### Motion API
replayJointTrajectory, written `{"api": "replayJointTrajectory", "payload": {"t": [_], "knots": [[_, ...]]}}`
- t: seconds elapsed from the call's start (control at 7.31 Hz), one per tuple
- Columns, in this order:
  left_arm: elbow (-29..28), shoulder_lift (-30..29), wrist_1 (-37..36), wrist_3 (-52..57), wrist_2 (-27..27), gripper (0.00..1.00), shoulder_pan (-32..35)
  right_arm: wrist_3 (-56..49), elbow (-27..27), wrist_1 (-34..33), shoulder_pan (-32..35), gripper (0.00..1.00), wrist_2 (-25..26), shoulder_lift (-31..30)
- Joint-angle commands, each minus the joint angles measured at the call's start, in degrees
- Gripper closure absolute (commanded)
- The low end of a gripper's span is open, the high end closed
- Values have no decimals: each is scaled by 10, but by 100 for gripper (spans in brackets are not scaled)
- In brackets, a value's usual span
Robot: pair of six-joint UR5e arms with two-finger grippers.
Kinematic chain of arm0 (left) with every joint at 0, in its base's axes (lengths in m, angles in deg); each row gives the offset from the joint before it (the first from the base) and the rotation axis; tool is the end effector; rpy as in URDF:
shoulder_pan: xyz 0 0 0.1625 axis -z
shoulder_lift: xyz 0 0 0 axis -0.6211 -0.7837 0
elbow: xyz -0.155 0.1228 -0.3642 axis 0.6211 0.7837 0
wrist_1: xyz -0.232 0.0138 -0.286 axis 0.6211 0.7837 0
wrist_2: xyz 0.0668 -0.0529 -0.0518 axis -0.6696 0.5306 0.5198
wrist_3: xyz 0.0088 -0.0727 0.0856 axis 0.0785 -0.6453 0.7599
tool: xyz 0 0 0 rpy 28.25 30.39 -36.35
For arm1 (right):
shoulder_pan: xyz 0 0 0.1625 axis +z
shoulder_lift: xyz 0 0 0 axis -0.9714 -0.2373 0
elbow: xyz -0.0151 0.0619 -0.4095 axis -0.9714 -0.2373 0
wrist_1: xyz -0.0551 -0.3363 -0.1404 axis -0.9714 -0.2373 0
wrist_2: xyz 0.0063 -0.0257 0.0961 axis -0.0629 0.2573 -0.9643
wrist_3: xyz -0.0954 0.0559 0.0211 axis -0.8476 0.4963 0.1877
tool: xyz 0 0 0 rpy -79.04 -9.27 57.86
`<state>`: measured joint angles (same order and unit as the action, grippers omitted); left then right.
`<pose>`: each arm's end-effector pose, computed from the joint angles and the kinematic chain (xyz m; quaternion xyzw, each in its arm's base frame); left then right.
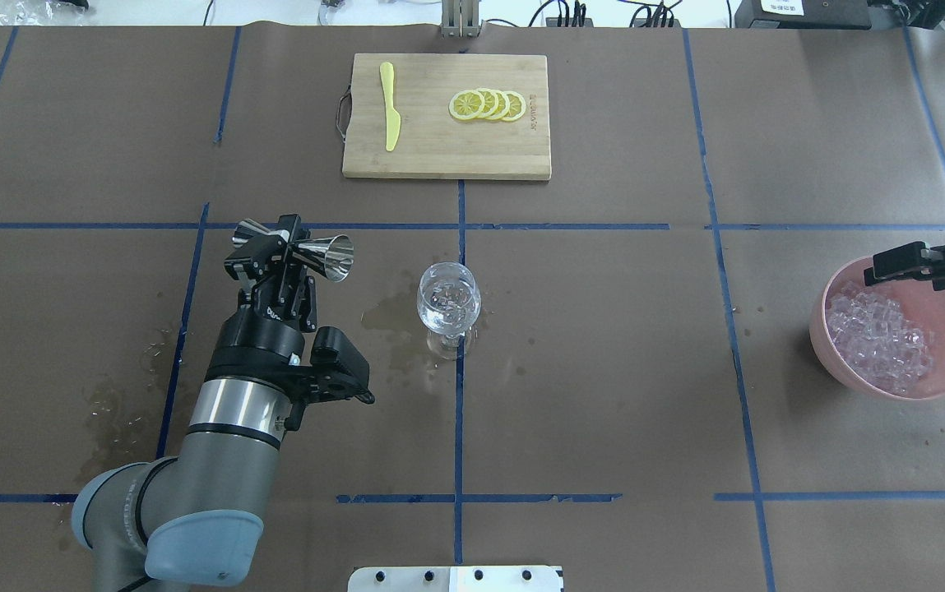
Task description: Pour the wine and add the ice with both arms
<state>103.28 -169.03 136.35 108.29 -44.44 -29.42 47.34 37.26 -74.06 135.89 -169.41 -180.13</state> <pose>0.4122 -0.3083 0.2639 0.6764 -0.1233 0.2420 0.6847 -0.1450 -0.3855 0.5072 0.0599 -0.4118 0.0512 0.9079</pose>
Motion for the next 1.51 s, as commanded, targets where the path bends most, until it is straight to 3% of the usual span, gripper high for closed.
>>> {"api": "replayJointTrajectory", "payload": {"t": [0.0, 0.27, 0.41, 0.55, 1.23, 1.37], "knots": [[1, 24, 83, -2, 1, 100, 1, 0, 0, 0, -1, 0, -1, 0], [0, 34, 88, -89, 6, 100, 1, 0, 0, 0, -2, 0, -1, 0], [0, 37, 89, -190, 53, 100, 1, 0, 0, 0, -2, 0, -2, 0], [0, 44, 89, -255, 68, 100, 0, 0, 0, 0, -2, 0, -2, -1], [3, 86, 94, -540, 105, 100, 14, 0, -1, 0, -7, 0, 5, -2], [19, 91, 99, -579, 145, 100, 31, -1, -2, 0, -11, 0, 12, -4]]}}
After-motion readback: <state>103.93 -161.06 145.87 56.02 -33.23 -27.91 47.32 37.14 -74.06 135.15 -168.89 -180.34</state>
